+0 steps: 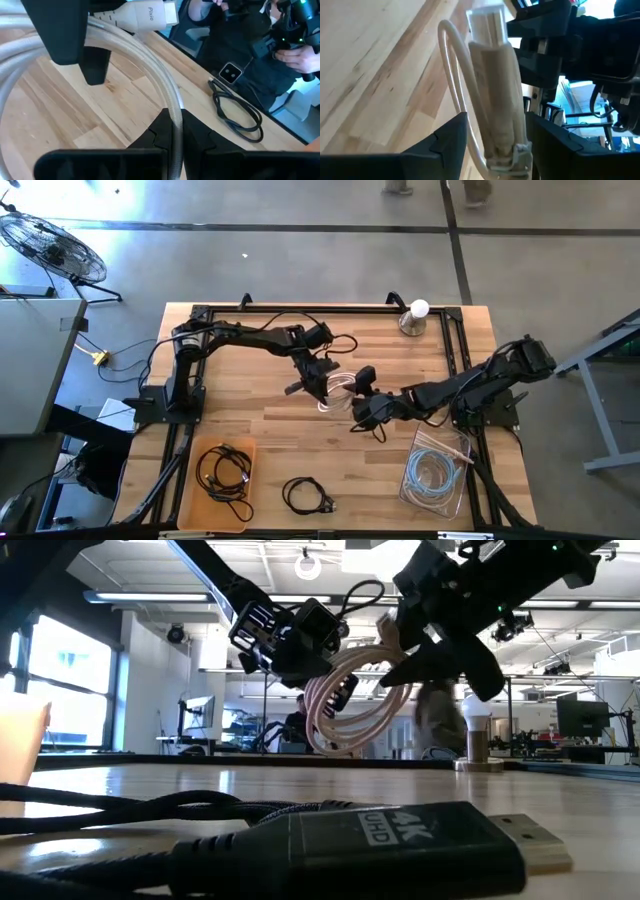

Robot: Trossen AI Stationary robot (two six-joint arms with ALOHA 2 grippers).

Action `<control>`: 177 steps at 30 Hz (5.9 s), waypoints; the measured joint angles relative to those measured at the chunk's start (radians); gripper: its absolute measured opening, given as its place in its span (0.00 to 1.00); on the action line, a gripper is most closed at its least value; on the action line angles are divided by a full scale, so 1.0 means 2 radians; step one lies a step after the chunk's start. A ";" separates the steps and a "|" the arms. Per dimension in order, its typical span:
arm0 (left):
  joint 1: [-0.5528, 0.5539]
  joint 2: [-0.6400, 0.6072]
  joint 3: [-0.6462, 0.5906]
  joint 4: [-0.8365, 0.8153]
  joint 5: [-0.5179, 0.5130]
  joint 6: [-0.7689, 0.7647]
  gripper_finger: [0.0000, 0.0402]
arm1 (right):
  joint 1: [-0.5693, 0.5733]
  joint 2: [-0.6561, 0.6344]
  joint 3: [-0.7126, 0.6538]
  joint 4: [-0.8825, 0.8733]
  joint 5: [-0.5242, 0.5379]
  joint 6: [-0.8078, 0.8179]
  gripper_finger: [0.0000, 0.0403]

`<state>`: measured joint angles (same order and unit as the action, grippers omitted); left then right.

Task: Sort HDMI cables
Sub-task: Put the white HDMI cable into the transparent bin, then put the black HDMI cable into the orange bin

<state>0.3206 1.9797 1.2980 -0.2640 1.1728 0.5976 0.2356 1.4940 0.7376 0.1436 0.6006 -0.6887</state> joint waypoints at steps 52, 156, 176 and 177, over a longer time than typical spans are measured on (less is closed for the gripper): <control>-0.072 -0.216 -0.004 -0.133 -0.569 0.092 0.19 | 0.119 -0.071 0.133 -0.232 0.184 0.214 0.15; -0.193 -0.216 -0.090 -0.144 -0.475 -0.038 0.19 | 0.278 -0.101 0.084 -0.467 -0.423 1.075 0.49; -0.193 -0.216 -0.090 -0.147 -0.475 -0.038 0.19 | 0.278 -0.272 0.085 -0.327 -0.253 0.951 0.49; -0.193 -0.216 -0.090 -0.147 -0.475 -0.038 0.19 | 0.278 -0.276 0.085 -0.322 -0.242 0.935 0.49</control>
<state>-0.0662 1.5478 1.1175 -0.5575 0.2230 0.5217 0.7921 0.9413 0.9085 -0.5004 0.1159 1.1811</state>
